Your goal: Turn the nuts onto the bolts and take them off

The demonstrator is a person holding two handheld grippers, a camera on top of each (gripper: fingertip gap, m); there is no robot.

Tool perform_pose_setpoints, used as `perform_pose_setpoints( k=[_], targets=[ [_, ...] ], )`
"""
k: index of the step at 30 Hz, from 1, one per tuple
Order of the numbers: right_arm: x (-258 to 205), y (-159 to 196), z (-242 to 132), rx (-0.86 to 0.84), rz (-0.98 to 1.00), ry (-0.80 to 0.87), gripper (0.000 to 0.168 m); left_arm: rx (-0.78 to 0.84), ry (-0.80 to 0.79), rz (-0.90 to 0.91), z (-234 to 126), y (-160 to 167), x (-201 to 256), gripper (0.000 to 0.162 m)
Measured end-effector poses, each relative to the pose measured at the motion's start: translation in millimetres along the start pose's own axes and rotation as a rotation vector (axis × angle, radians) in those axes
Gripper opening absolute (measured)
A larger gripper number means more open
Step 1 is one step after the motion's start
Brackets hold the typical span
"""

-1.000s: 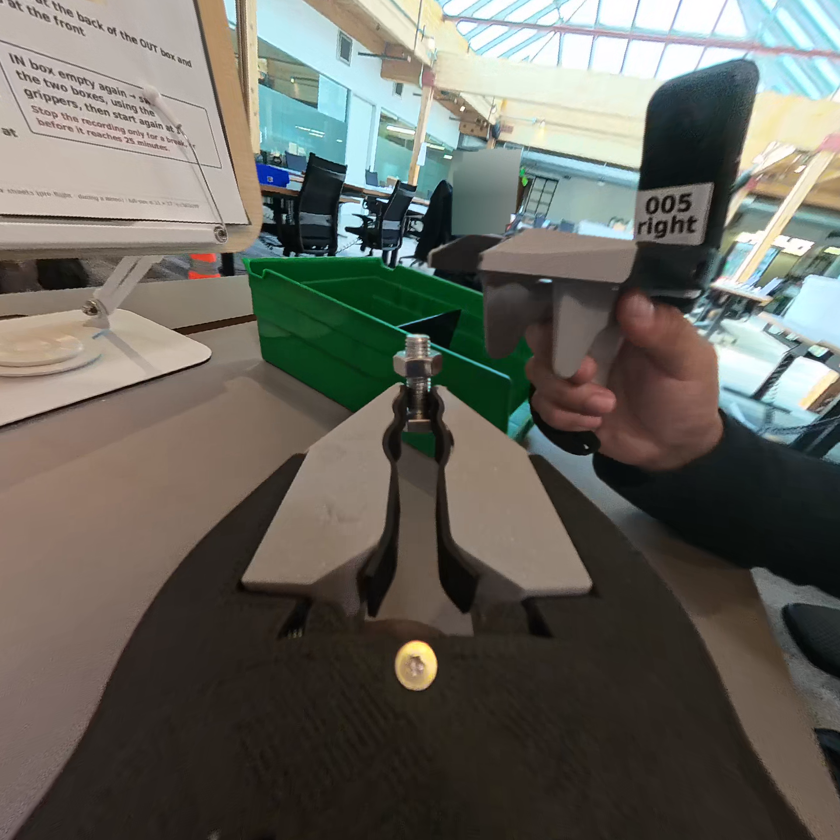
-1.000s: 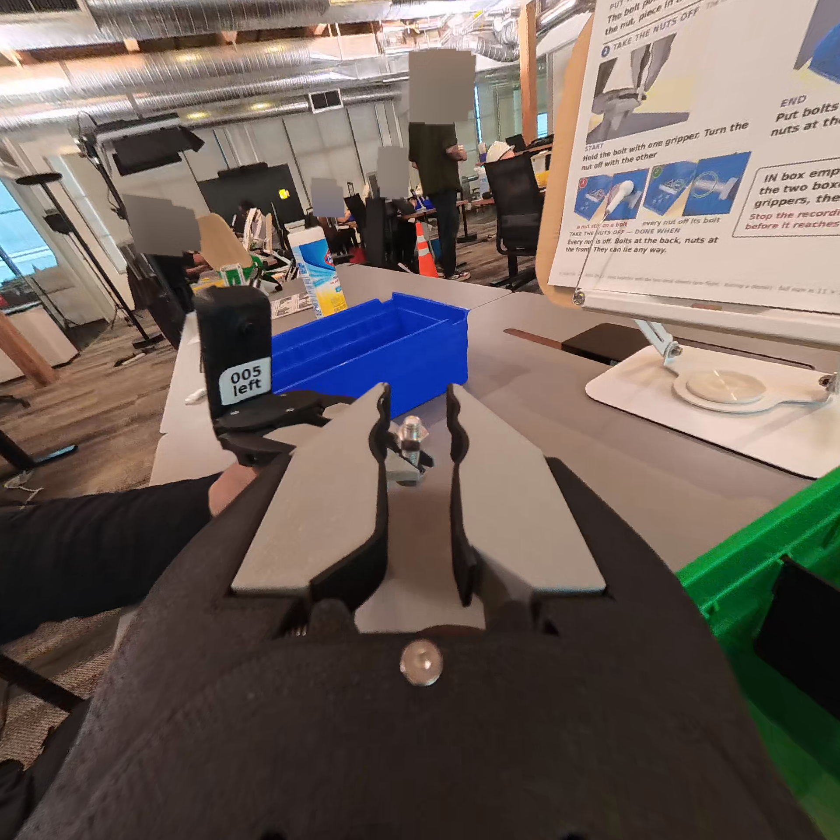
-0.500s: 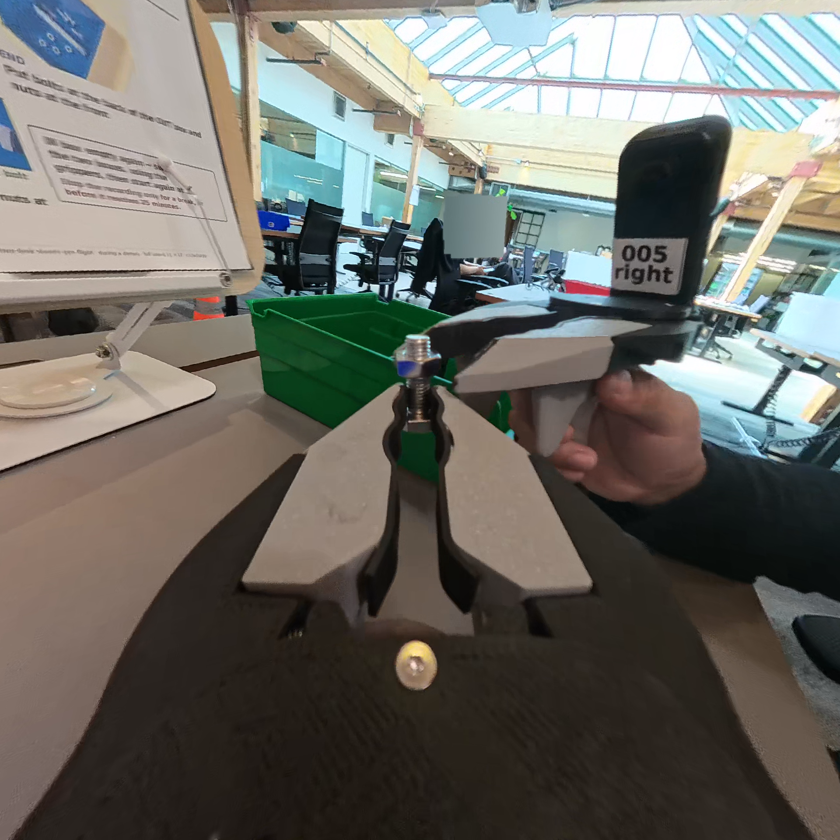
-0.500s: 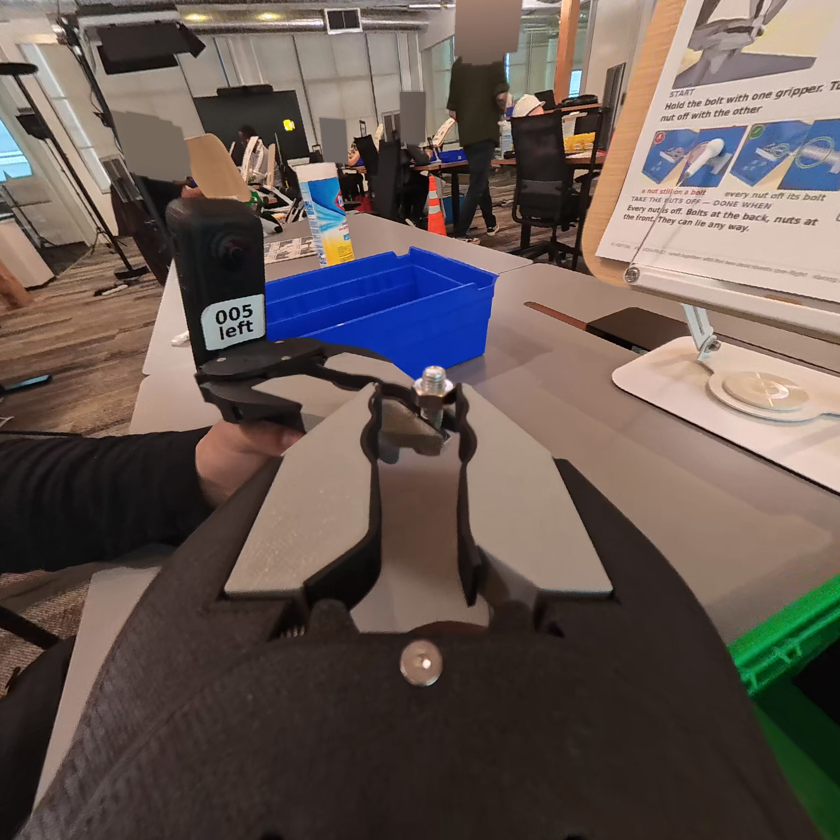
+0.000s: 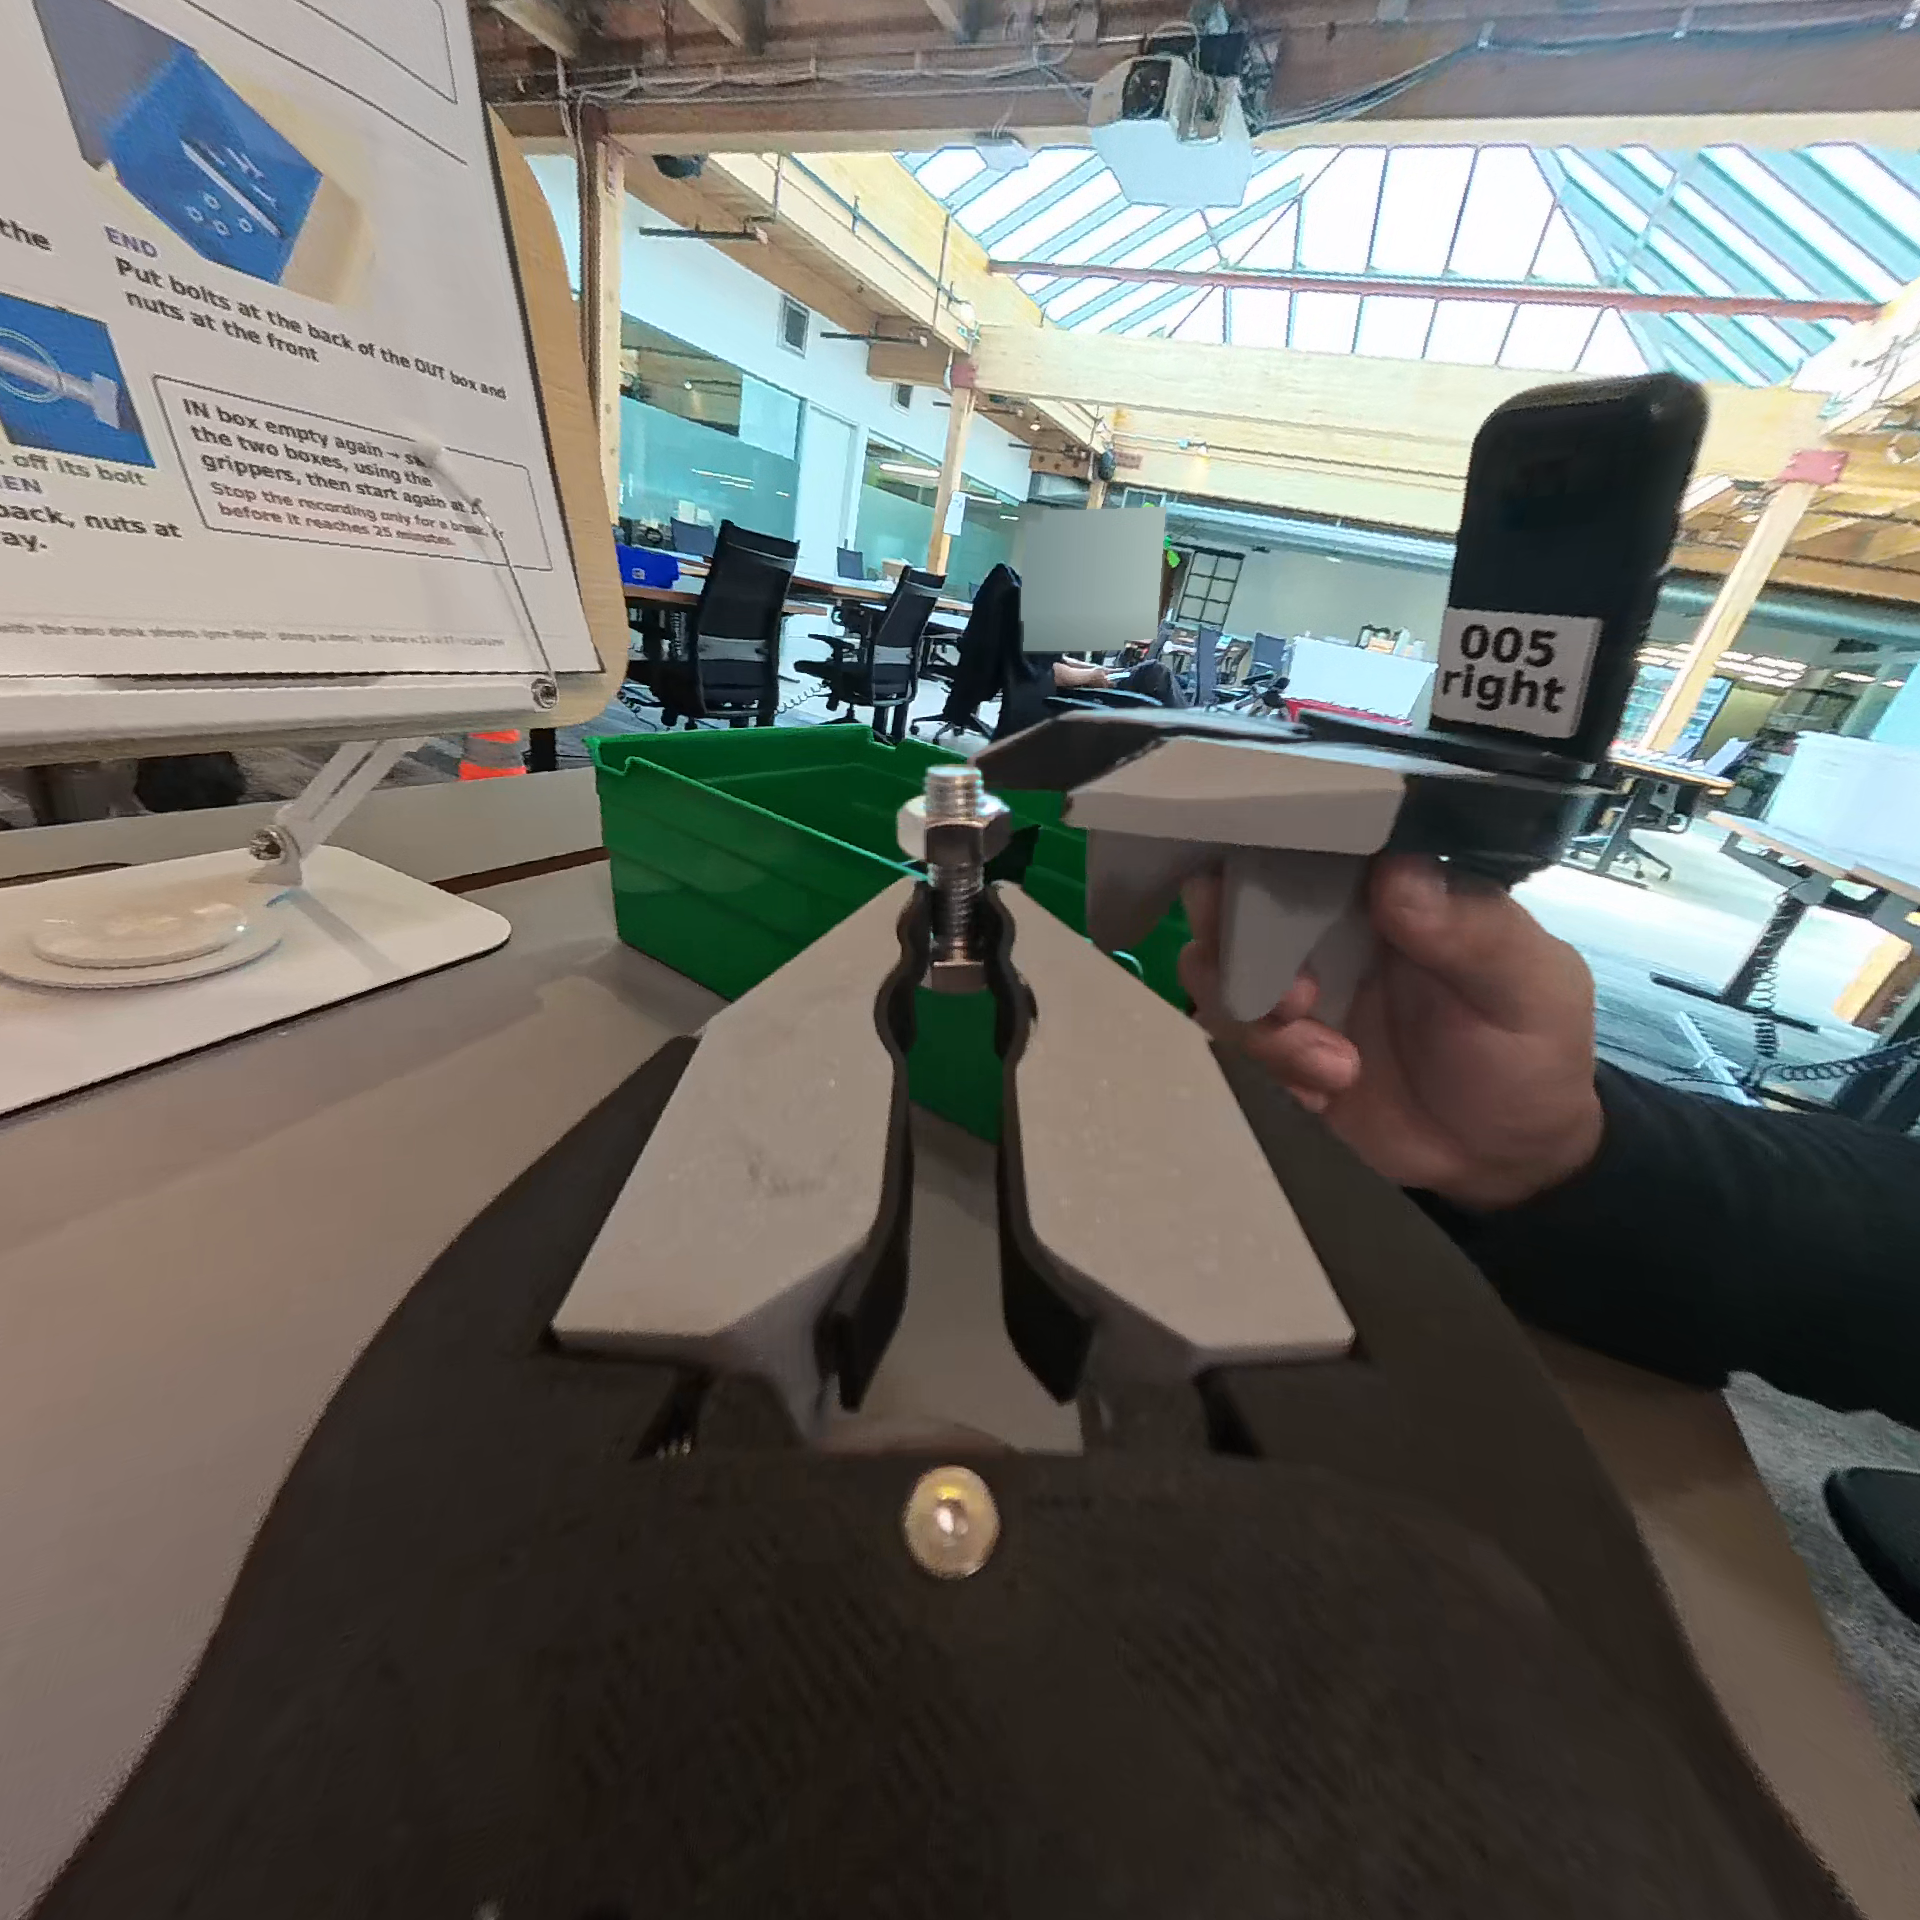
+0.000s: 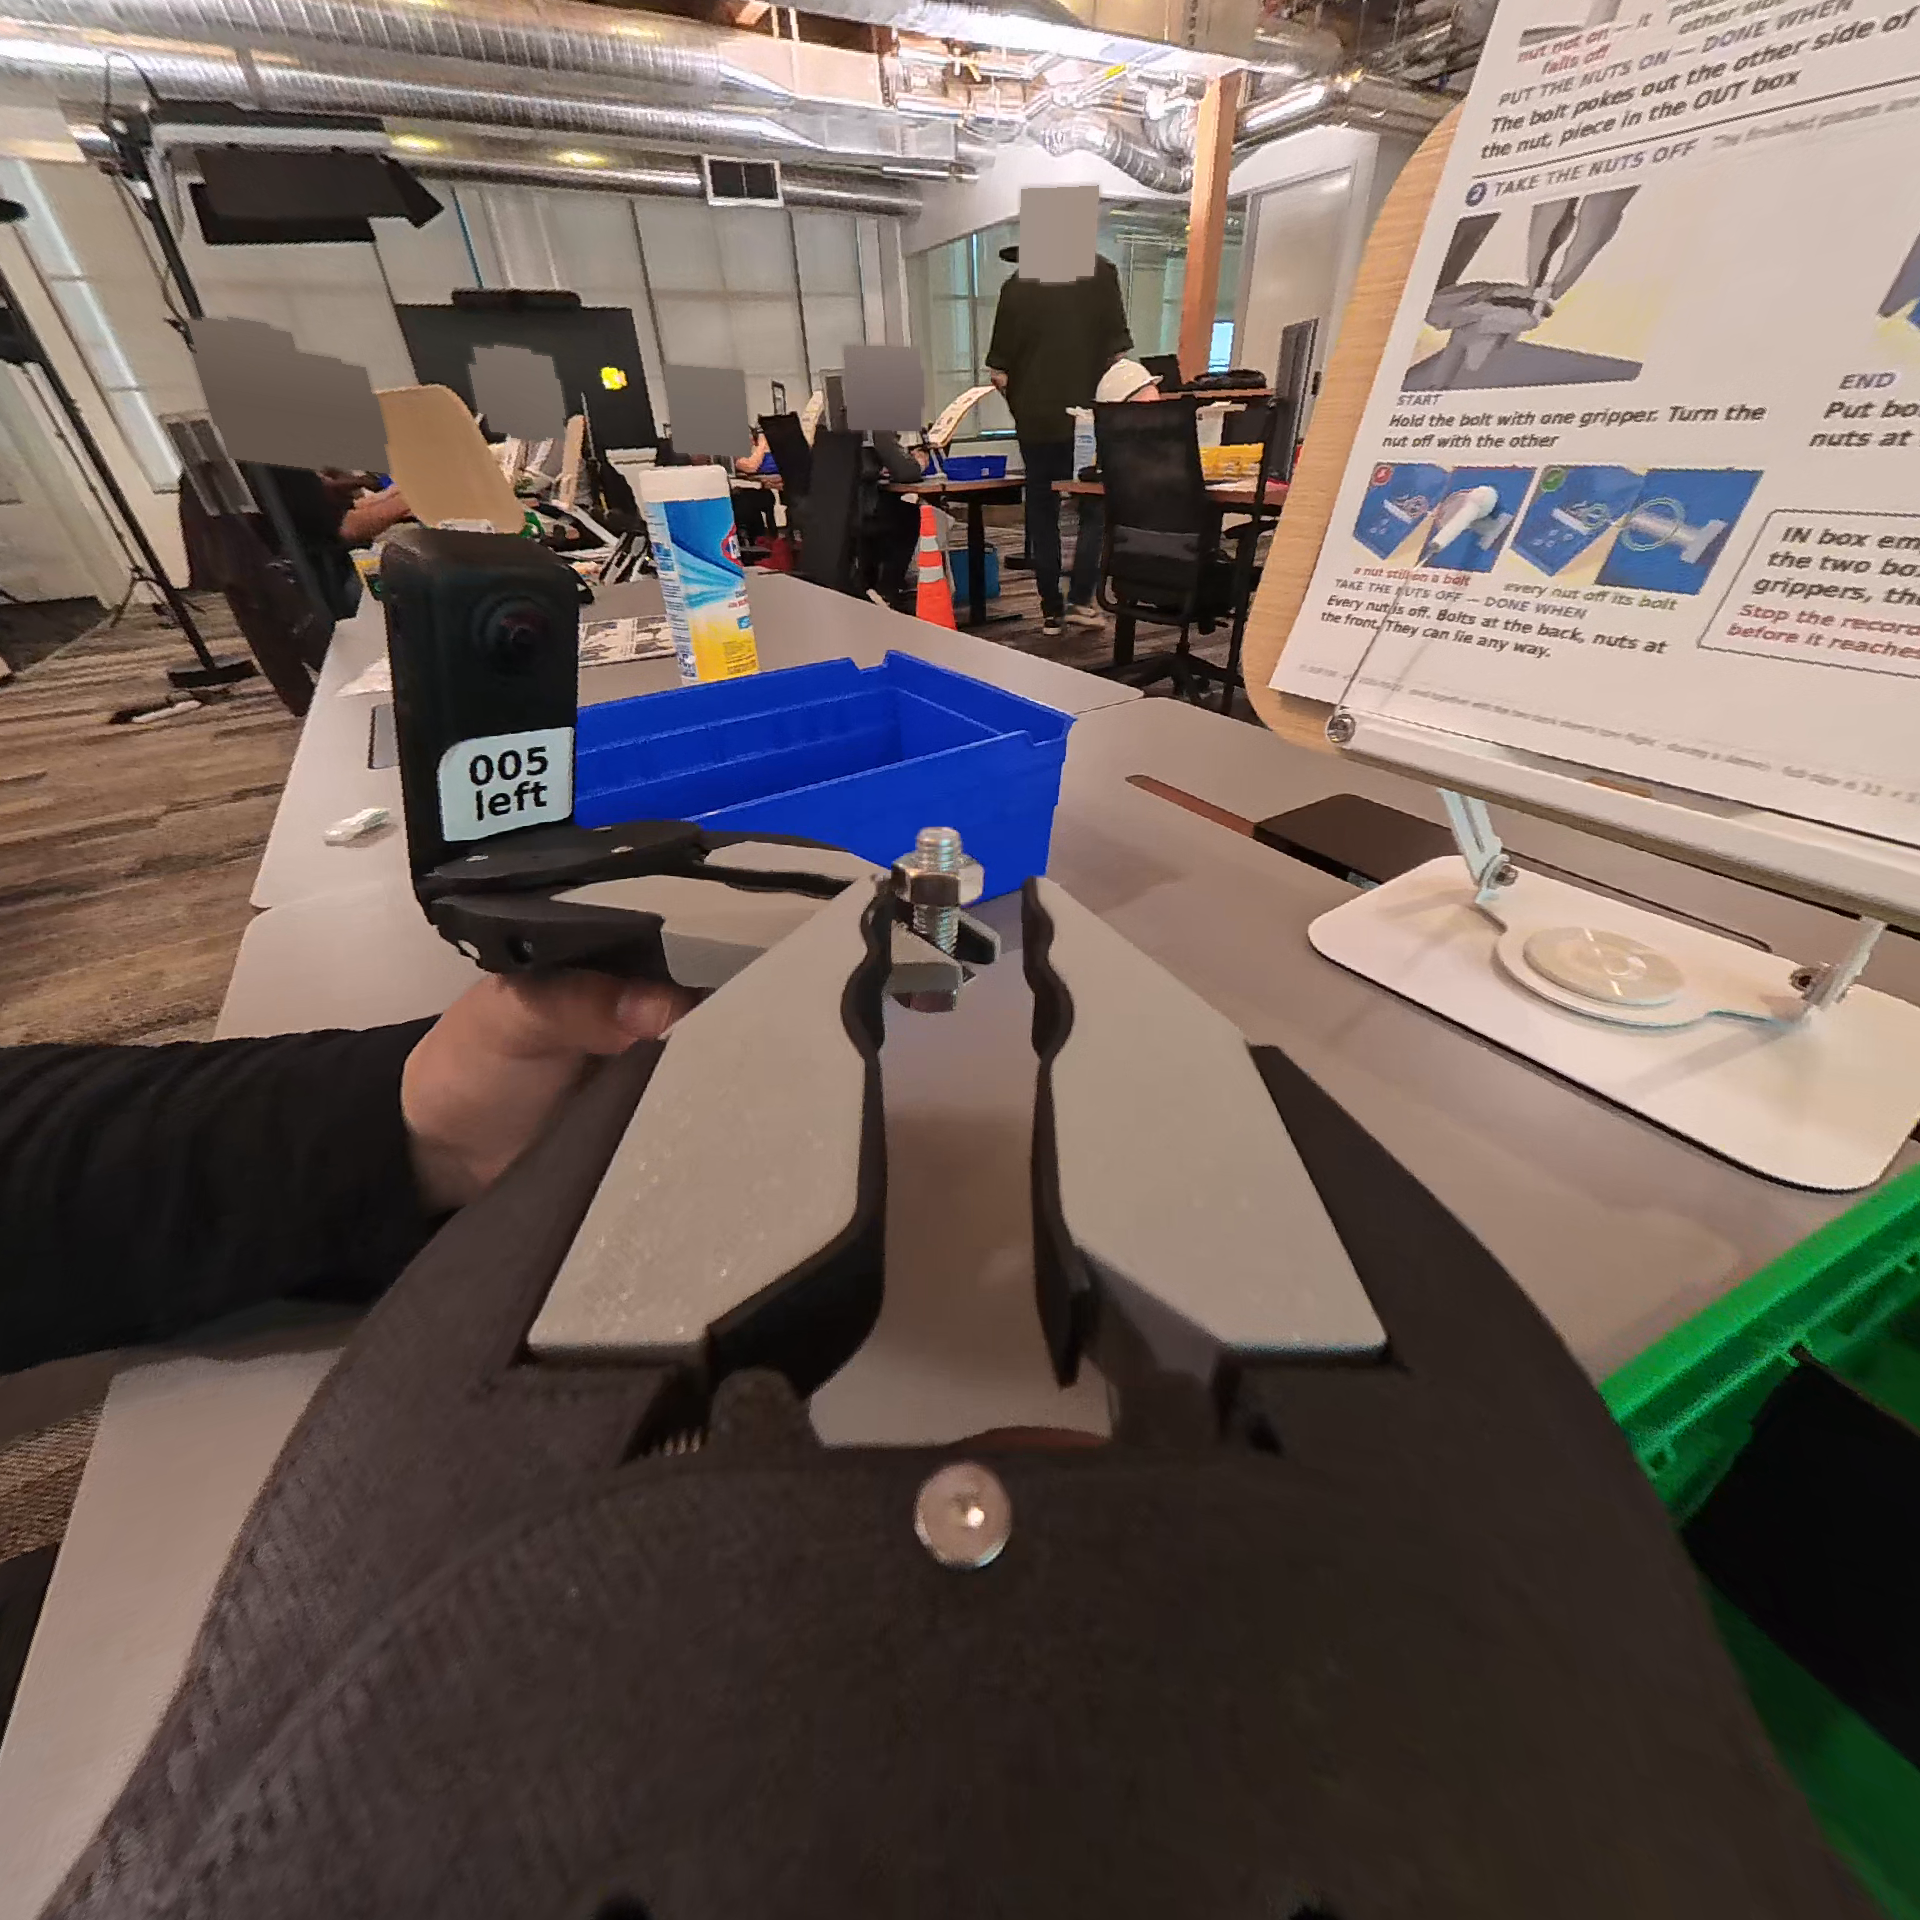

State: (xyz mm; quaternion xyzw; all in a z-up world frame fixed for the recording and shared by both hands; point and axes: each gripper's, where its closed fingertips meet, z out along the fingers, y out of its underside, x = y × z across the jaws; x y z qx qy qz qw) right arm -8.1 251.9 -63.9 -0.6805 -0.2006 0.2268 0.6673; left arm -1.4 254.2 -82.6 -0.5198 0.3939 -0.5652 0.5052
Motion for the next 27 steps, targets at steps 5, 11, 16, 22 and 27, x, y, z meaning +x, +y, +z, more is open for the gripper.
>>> perform_pose_setpoints(
  k=[5,11,16,22,27],
  targets=[
    [-3,3,2,-0.012,-0.021,0.004,0.021,0.003,0.028,-0.001,1,0,5,0.006],
    [-6,0,1,0.0,-0.026,-0.005,0.021,0.0,0.046,-0.008,2,1,8,0.006],
    [-14,2,3,-0.005,-0.036,-0.038,0.022,0.005,0.072,0.015,2,1,15,0.006],
    [-29,4,7,-0.001,-0.082,-0.089,0.029,-0.003,0.146,0.117,4,3,36,0.006],
    [-37,-10,-1,0.066,-0.174,-0.085,0.028,0.007,0.161,0.253,4,3,50,0.006]
  ],
)
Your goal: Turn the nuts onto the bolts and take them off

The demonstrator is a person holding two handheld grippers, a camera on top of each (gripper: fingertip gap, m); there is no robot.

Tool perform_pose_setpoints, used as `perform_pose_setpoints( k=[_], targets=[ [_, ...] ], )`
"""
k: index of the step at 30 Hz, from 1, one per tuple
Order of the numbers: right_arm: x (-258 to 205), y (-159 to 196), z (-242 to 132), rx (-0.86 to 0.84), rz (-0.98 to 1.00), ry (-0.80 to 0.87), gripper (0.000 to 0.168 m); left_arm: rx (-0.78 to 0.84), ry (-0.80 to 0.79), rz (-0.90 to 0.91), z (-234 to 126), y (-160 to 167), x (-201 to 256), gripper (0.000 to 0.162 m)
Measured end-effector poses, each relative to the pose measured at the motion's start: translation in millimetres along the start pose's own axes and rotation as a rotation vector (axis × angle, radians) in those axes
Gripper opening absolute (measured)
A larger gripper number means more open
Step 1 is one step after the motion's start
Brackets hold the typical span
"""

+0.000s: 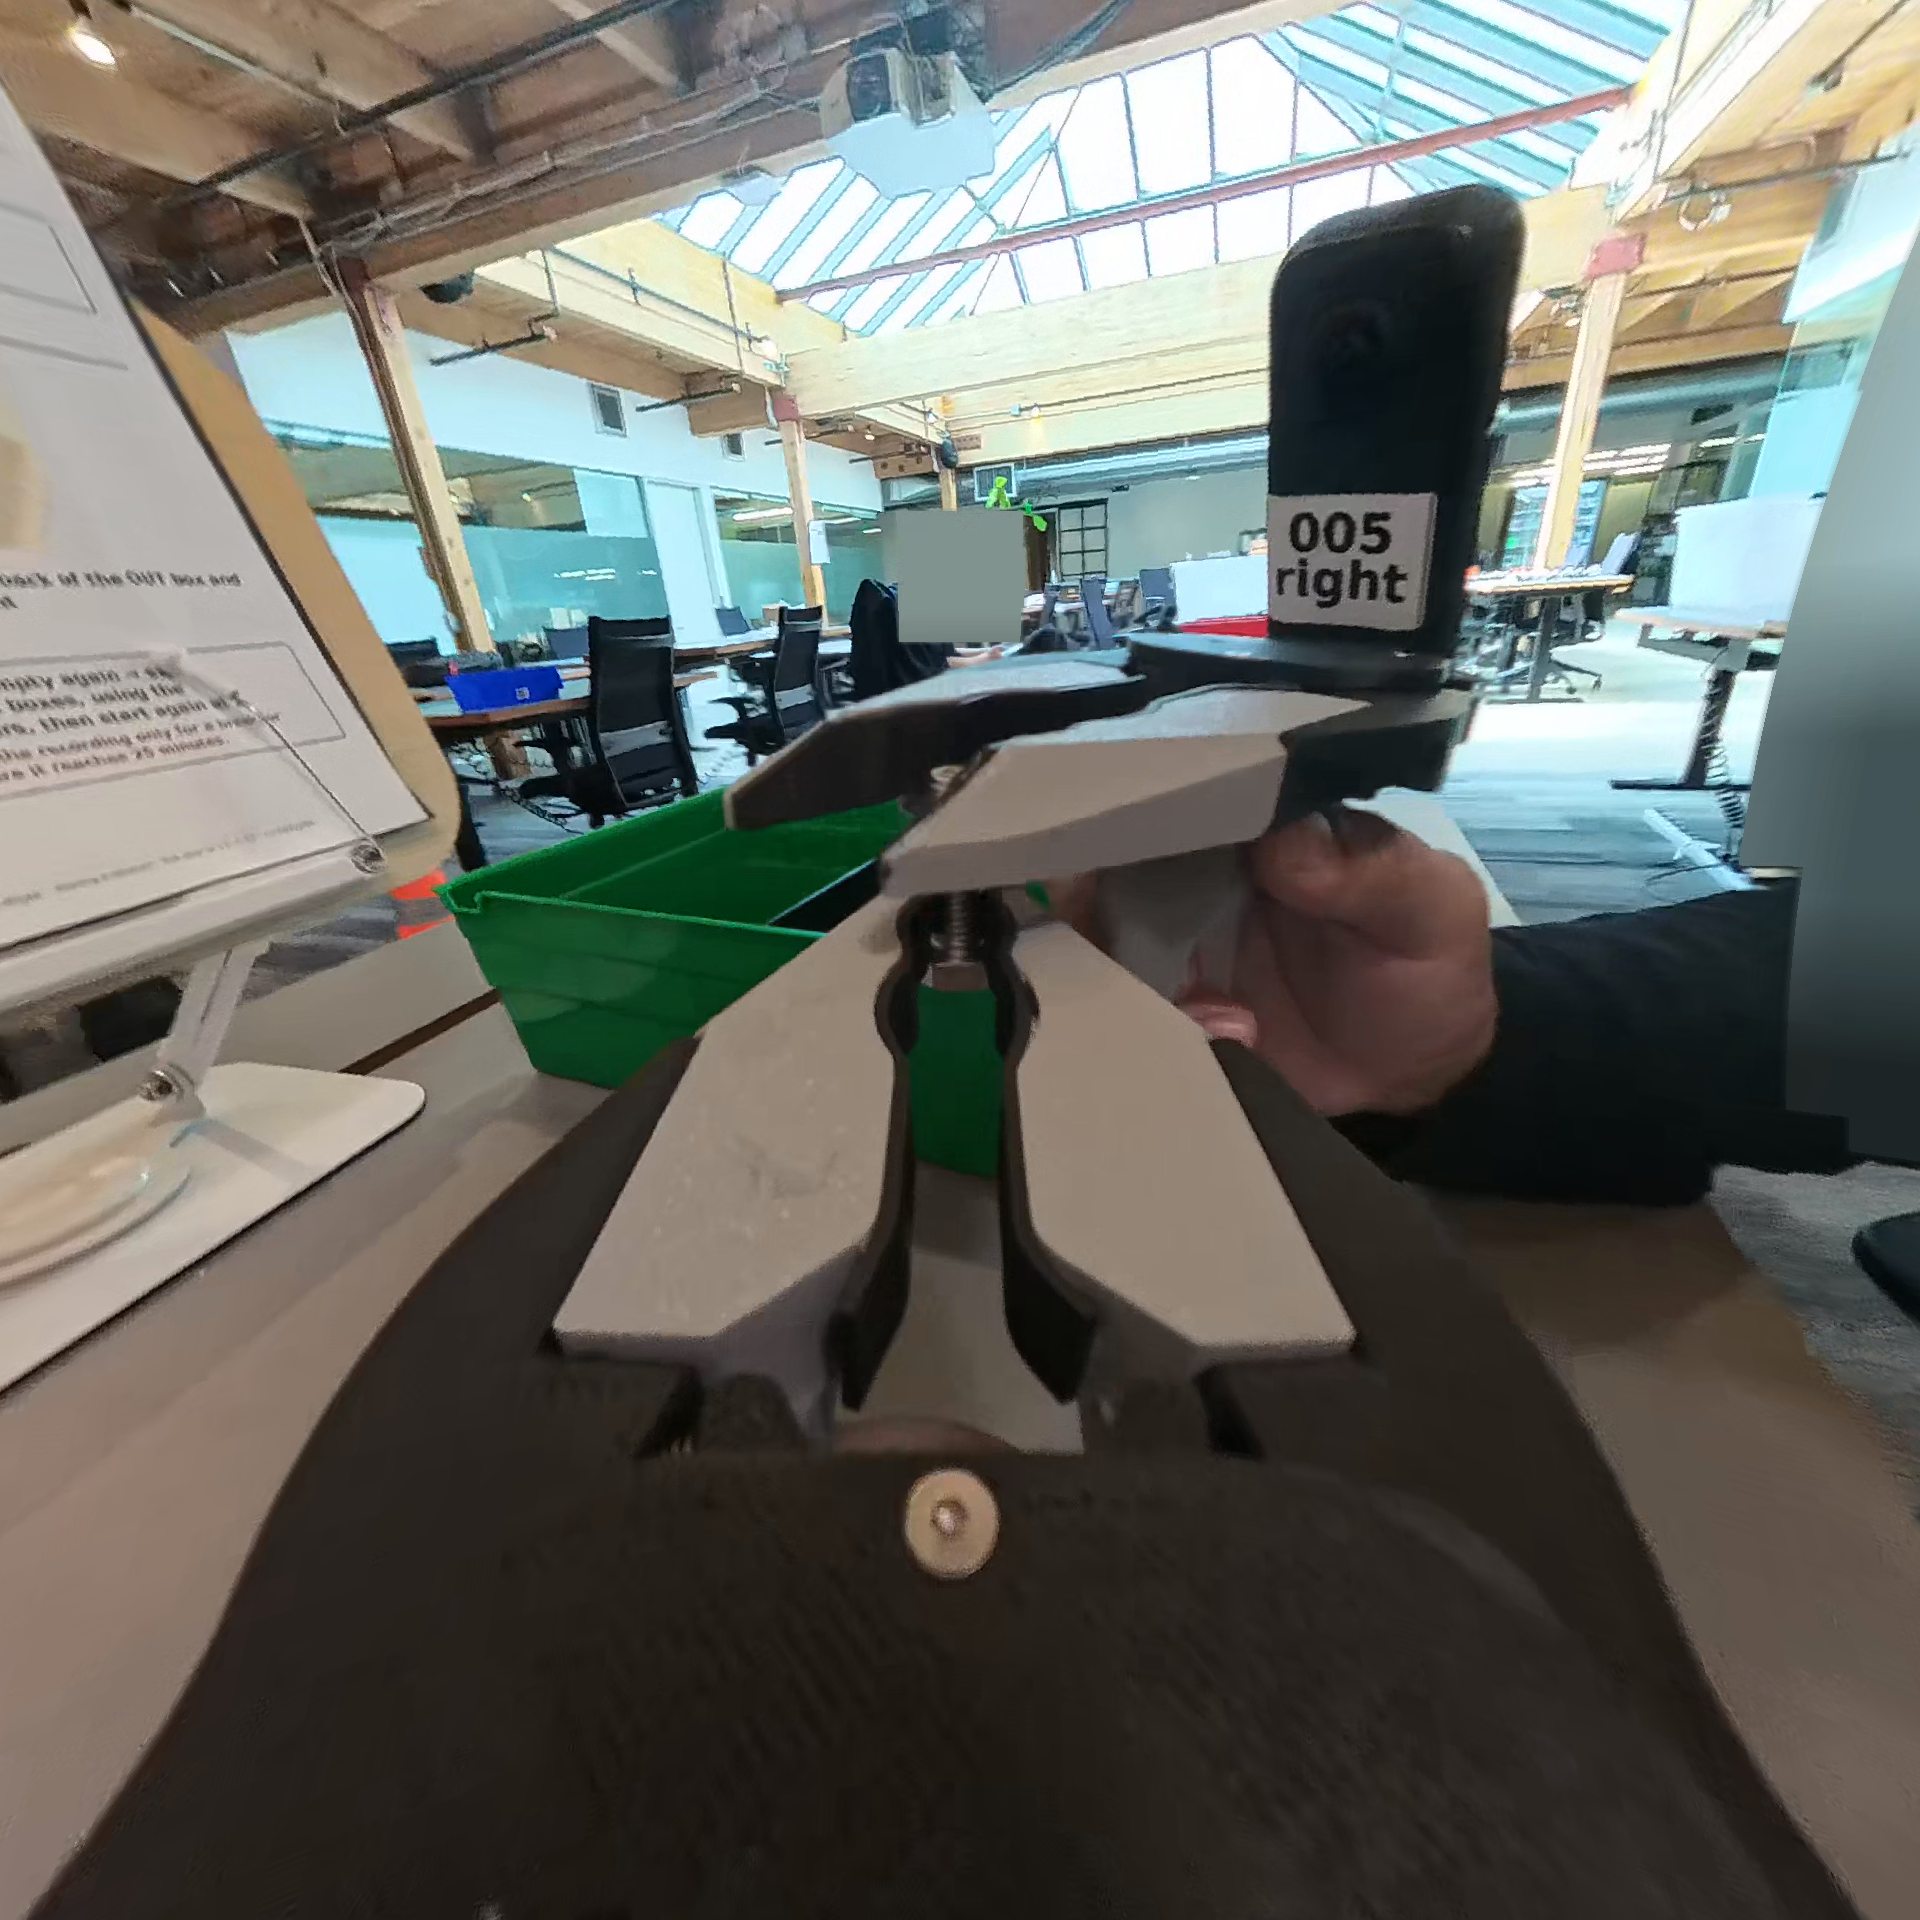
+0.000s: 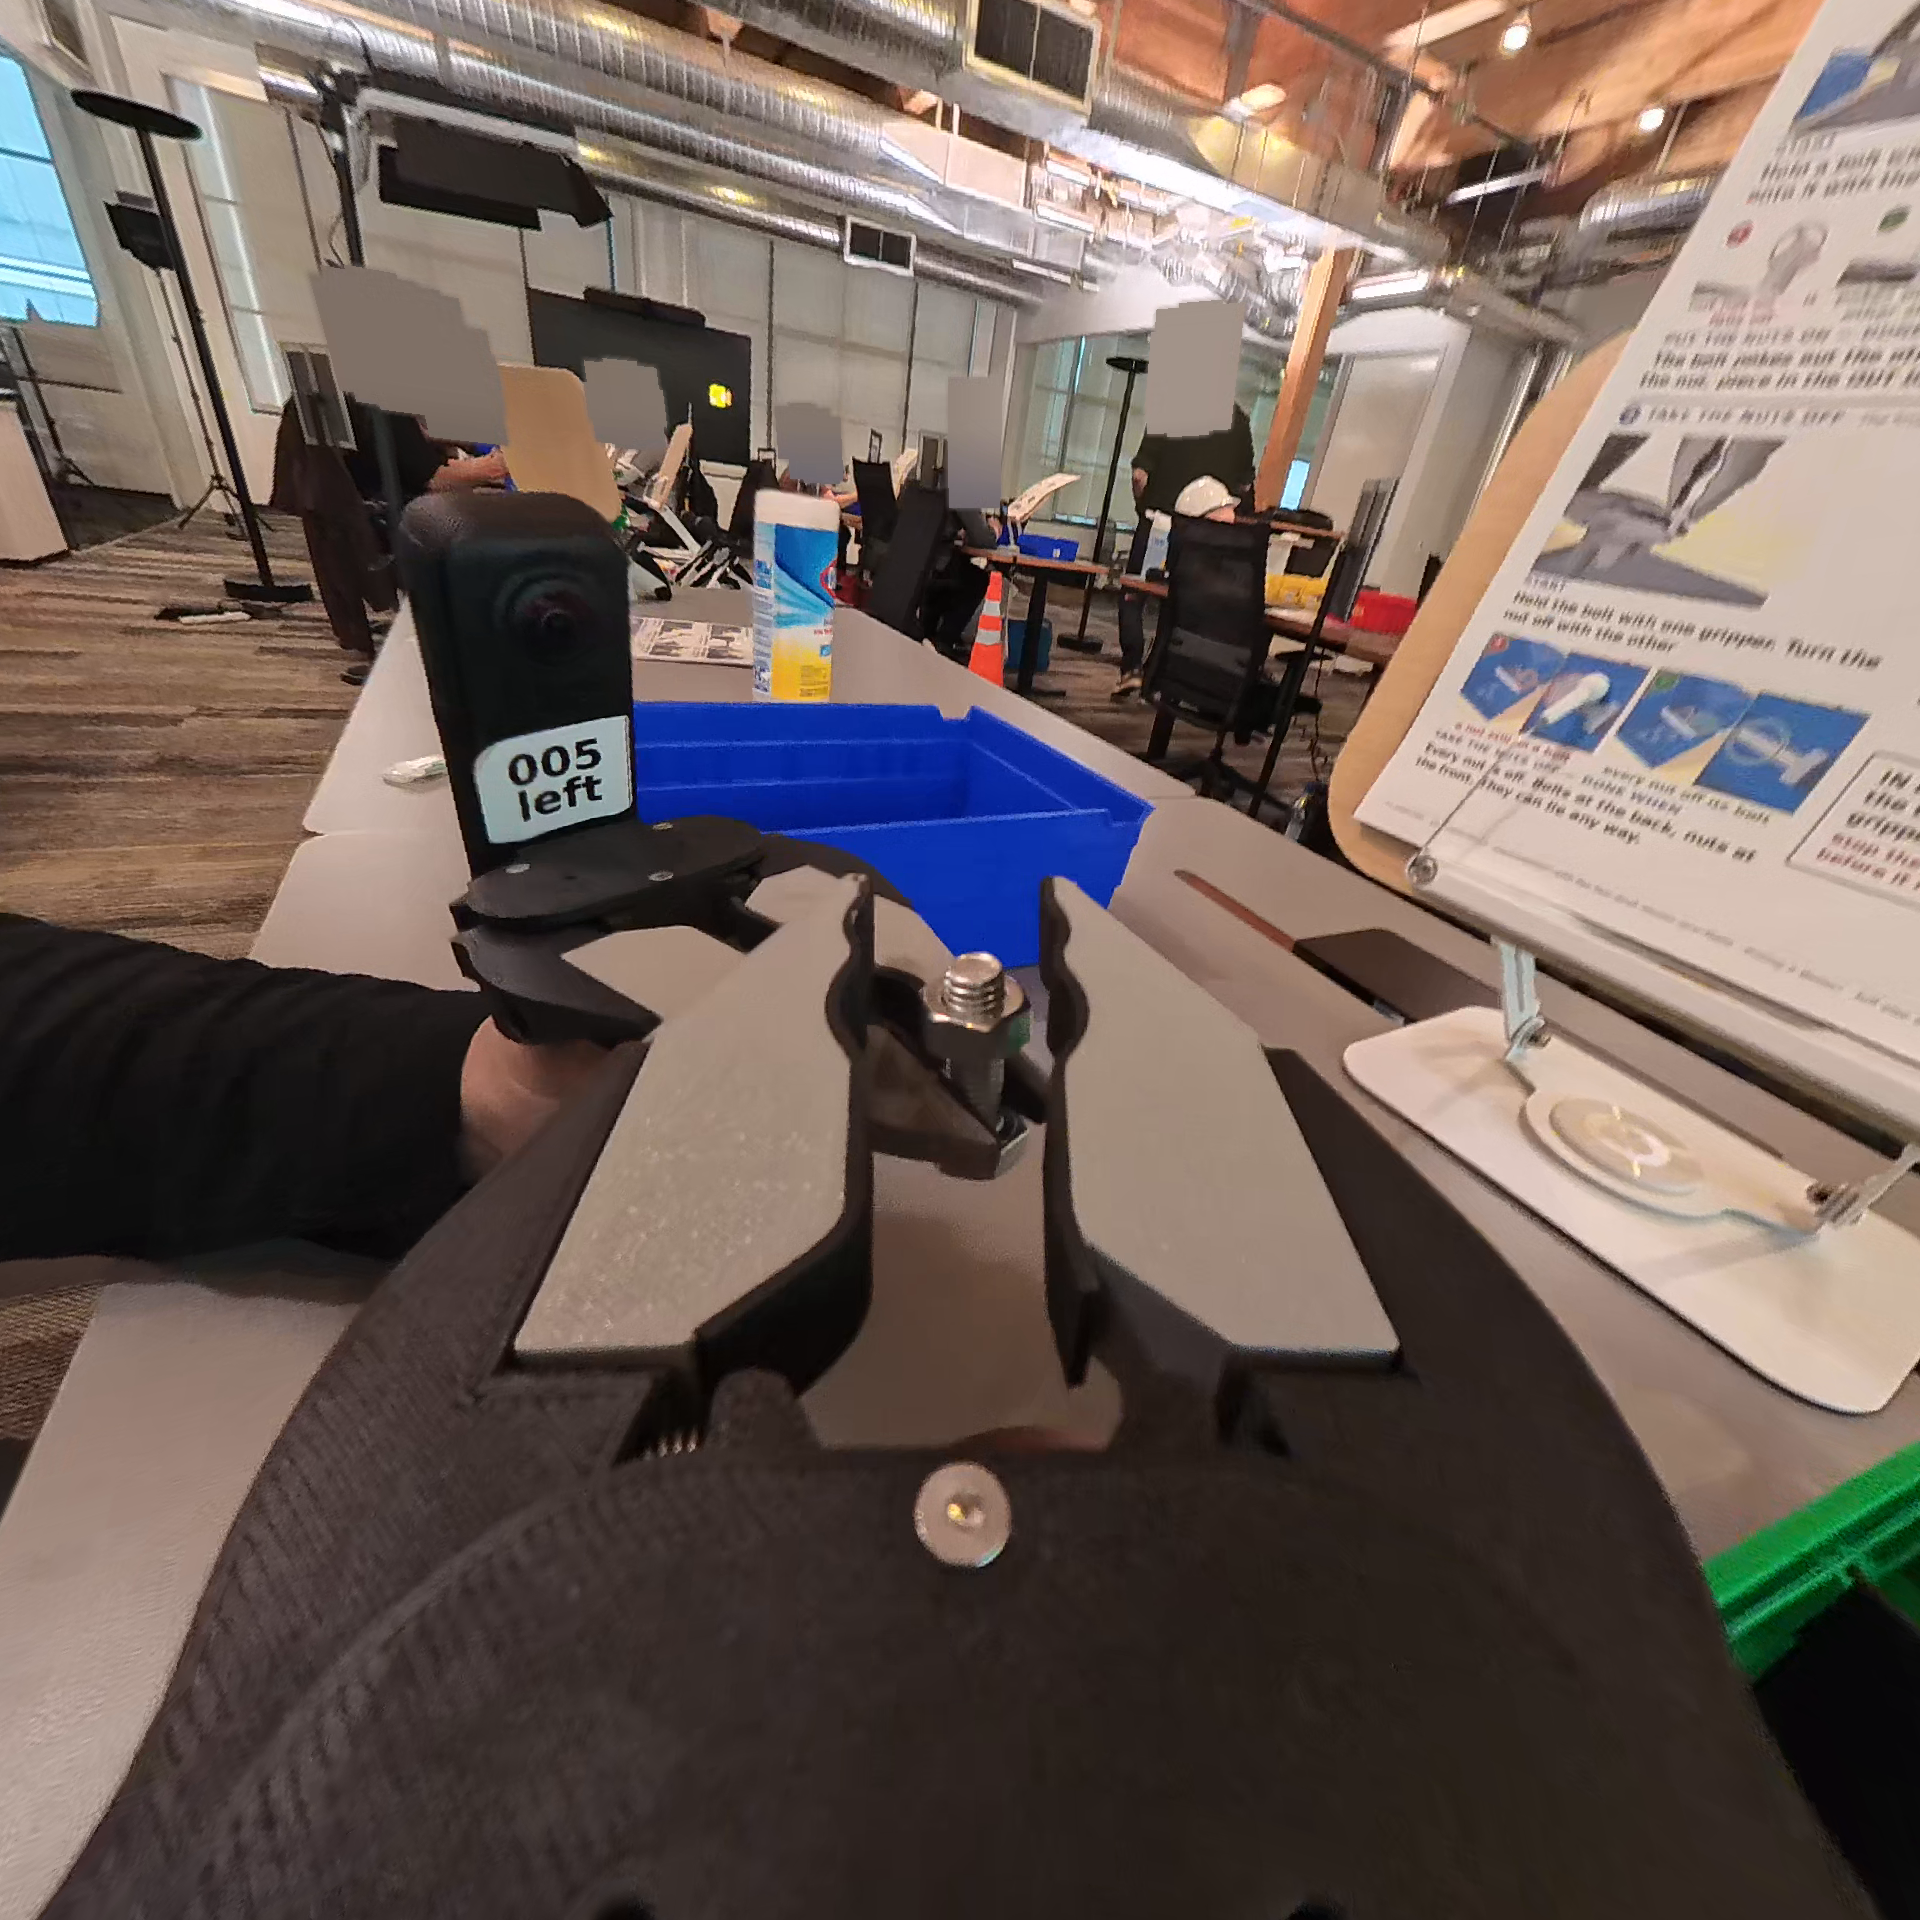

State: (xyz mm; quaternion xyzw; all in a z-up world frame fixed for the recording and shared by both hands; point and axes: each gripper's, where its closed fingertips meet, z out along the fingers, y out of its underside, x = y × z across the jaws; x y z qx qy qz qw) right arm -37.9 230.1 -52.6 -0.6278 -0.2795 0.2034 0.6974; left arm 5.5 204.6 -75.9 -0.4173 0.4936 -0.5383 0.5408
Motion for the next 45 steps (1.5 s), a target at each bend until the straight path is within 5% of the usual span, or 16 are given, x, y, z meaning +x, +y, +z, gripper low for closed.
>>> perform_pose_setpoints(
  k=[14,23,27,34,45],
  targets=[
    [23,-43,-36,0.205,-0.023,0.092,0.025,0.038,-0.046,0.053,-4,-9,-5,0.006],
    [31,-29,-28,0.135,0.027,0.111,0.022,0.037,-0.028,0.021,-4,-9,-3,0.007],
    [37,-26,-27,0.113,0.036,0.154,0.019,0.06,0.087,-0.141,-4,-12,5,0.007],
    [40,-25,-28,0.115,0.062,0.153,0.018,0.069,0.068,-0.31,-7,-11,-11,0.007],
    [28,-24,-25,0.093,0.043,0.091,0.011,0.045,0.051,-0.32,-5,-6,-13,0.007]
  ],
)
